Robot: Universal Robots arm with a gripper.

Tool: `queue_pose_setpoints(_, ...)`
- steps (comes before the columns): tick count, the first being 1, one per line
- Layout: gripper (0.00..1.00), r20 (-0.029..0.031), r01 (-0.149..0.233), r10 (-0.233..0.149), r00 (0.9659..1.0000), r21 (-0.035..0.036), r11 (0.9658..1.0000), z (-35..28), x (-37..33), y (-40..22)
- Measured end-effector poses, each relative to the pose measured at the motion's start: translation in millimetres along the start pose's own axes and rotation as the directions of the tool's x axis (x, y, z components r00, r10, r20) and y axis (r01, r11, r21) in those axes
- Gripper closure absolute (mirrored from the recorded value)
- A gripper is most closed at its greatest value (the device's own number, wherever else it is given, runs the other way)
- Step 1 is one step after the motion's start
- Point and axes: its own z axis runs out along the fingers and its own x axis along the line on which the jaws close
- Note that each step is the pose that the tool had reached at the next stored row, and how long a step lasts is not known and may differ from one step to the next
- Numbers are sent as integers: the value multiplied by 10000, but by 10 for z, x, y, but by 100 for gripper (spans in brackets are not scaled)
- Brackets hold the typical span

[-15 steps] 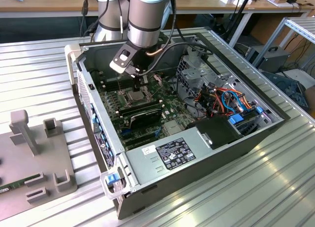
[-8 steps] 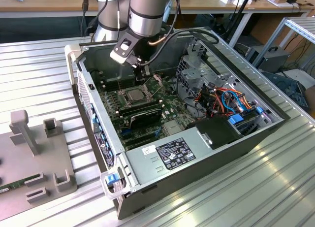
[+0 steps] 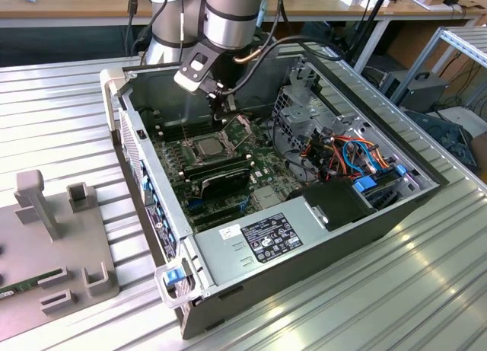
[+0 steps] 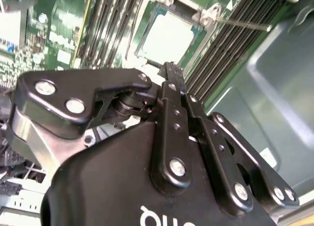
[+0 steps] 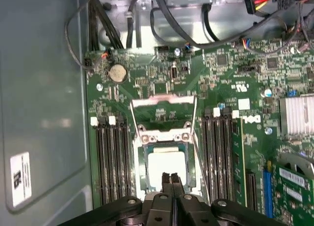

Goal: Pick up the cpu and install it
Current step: 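Close the cpu cover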

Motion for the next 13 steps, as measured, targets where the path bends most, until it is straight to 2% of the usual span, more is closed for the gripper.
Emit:
queue_pose_setpoints(3, 89, -1, 1, -1, 10000, 0, 10000, 6, 10, 137)
queue_pose_setpoints(4, 89, 0, -1, 1, 10000, 0, 10000, 10, 15, 215)
queue_pose_setpoints(7, 89, 0, 2, -2, 10000, 0, 10000, 19, 26, 368)
queue_pose_setpoints(10, 89, 2, -4, 4, 10000, 1, 10000, 27, 35, 487)
queue_pose_setpoints(13, 89, -2, -6, 6, 10000, -1, 10000, 31, 41, 571)
